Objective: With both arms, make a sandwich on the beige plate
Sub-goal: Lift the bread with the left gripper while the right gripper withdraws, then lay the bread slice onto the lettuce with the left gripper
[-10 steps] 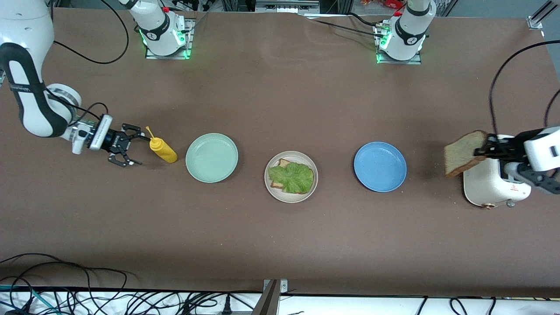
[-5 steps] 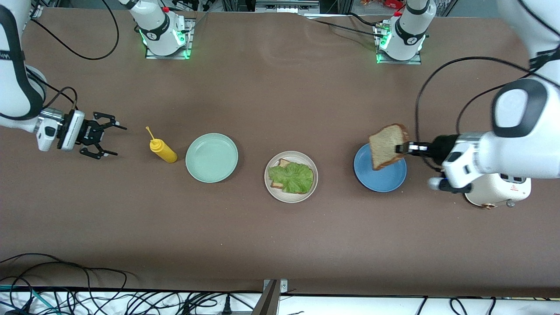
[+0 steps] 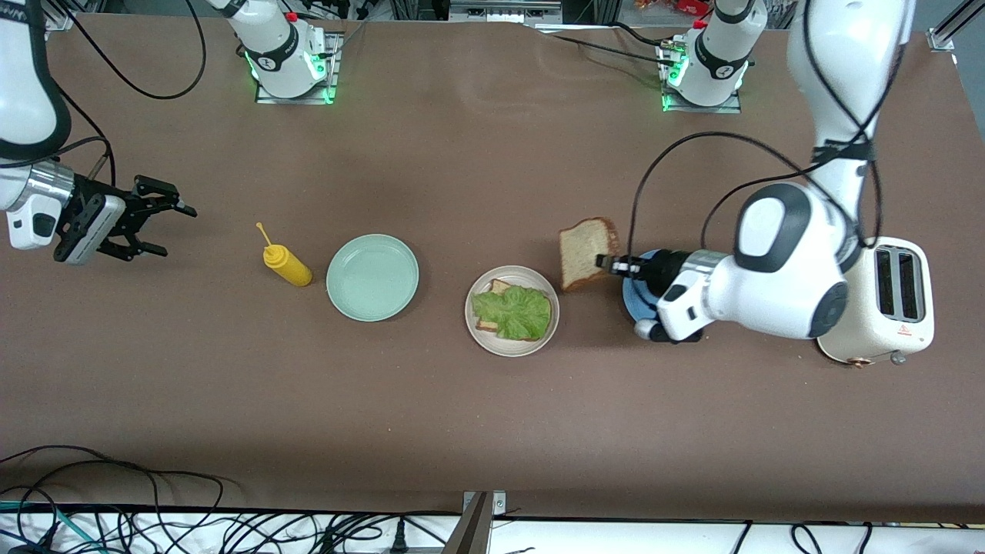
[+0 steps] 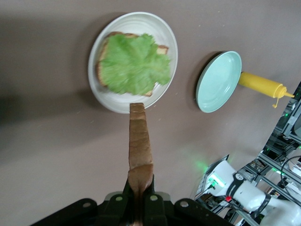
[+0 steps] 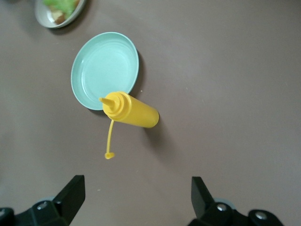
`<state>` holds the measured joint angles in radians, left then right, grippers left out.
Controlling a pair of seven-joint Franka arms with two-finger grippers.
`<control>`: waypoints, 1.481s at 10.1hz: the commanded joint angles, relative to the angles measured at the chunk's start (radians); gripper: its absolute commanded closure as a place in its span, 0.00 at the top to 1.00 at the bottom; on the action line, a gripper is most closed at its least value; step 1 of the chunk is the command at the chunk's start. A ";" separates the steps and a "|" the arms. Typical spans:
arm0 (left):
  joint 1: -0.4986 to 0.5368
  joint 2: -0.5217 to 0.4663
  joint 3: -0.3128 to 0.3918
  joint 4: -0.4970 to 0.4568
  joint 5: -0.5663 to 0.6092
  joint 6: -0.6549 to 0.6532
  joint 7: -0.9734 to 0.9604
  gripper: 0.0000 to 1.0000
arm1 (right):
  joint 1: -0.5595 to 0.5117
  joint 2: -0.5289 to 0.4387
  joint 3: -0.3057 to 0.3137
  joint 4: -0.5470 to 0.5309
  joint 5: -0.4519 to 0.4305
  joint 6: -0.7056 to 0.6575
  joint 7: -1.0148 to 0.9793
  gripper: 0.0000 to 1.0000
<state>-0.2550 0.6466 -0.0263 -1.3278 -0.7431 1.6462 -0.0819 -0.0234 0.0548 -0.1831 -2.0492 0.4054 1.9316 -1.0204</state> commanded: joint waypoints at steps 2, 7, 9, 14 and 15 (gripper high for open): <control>-0.064 0.088 0.016 0.038 -0.175 0.073 0.013 0.00 | 0.011 -0.056 0.143 0.113 -0.265 -0.149 0.549 1.00; -0.156 0.171 0.016 0.038 -0.260 0.292 0.042 0.00 | 0.054 -0.038 0.218 0.286 -0.471 -0.186 1.092 1.00; -0.165 0.186 0.016 0.039 -0.260 0.332 0.042 0.00 | 0.045 -0.006 0.194 0.423 -0.444 -0.250 1.094 1.00; -0.164 0.240 0.020 0.035 -0.257 0.371 0.139 0.55 | 0.048 -0.016 0.131 0.445 -0.353 -0.304 1.086 1.00; -0.155 0.245 0.023 0.035 -0.259 0.374 0.167 0.83 | 0.063 -0.030 0.139 0.440 -0.419 -0.313 1.088 1.00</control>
<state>-0.4155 0.8616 -0.0134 -1.3226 -0.9655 2.0162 0.0177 0.0232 0.0327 -0.0531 -1.6304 0.0424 1.6539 0.0622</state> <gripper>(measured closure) 0.837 0.000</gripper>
